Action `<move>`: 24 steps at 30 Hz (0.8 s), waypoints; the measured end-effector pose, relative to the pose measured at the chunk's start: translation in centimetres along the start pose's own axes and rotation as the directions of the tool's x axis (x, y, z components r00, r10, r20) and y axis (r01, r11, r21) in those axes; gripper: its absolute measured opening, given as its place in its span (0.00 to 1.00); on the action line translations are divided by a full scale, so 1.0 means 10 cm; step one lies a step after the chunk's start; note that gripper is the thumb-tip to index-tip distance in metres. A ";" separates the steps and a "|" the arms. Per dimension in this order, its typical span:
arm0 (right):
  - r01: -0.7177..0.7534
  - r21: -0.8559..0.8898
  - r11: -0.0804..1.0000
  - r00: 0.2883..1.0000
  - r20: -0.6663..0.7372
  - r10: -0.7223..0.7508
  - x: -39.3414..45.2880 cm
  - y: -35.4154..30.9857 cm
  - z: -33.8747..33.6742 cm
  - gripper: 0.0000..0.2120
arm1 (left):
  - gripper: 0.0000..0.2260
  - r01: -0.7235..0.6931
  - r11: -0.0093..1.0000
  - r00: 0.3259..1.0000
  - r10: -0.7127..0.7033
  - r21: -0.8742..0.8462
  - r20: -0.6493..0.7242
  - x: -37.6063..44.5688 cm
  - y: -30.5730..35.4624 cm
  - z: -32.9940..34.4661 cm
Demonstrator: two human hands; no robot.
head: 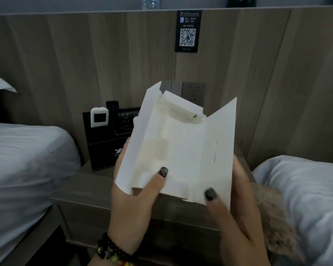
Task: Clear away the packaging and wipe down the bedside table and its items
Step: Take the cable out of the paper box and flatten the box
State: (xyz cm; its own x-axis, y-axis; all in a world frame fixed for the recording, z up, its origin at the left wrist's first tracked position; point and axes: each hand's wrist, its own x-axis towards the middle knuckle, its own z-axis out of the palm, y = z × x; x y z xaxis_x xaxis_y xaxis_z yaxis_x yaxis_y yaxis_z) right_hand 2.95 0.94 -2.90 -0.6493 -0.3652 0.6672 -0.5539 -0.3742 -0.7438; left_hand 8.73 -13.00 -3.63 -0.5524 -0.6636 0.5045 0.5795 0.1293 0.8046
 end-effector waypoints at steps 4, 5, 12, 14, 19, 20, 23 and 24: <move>-0.190 0.427 0.884 0.977 -0.008 0.214 0.15 -0.07 -0.28 0.47 | 0.44 0.154 0.951 0.987 -0.161 -0.267 -0.005 -0.03 0.10 0.00; -0.204 0.475 0.856 0.964 -0.054 0.260 0.19 -0.08 -0.35 0.50 | 0.45 0.186 0.936 0.981 -0.192 -0.299 0.009 -0.05 0.11 -0.01; -0.484 0.249 0.839 0.859 -0.047 0.510 0.63 -0.26 -0.66 0.13 | 0.45 0.349 0.923 0.933 -0.327 -0.162 0.148 -0.14 0.06 -0.14; -0.557 0.194 0.808 0.831 0.115 0.545 0.64 -0.25 -0.64 0.14 | 0.41 0.359 0.925 0.931 -0.344 -0.128 0.121 -0.17 0.06 -0.15; -0.559 0.143 0.817 0.803 0.336 0.491 0.41 -0.06 -0.63 0.25 | 0.29 0.257 0.961 0.965 -0.261 0.103 0.031 -0.16 0.06 -0.16; -0.549 0.159 0.821 0.808 0.354 0.472 0.38 -0.04 -0.66 0.30 | 0.28 0.226 0.968 0.971 -0.233 0.106 0.056 -0.13 0.07 -0.16; -0.442 0.024 0.897 0.852 0.325 0.412 0.52 0.12 -0.72 0.35 | 0.27 0.142 0.988 0.976 -0.150 0.061 0.156 -0.02 0.13 -0.11; -0.413 0.008 0.911 0.865 0.315 0.390 0.57 0.18 -0.77 0.33 | 0.26 0.120 0.992 0.976 -0.127 0.048 0.177 0.03 0.14 -0.08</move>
State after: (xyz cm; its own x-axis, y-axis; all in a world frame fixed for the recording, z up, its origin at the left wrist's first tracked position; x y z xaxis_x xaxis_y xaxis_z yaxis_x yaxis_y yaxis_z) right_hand -5.75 4.76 -0.76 -0.6137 -0.7303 0.3001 -0.2321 -0.1965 -0.9526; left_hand 9.93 -13.62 -2.59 -0.7186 -0.5336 0.4459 0.4796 0.0841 0.8735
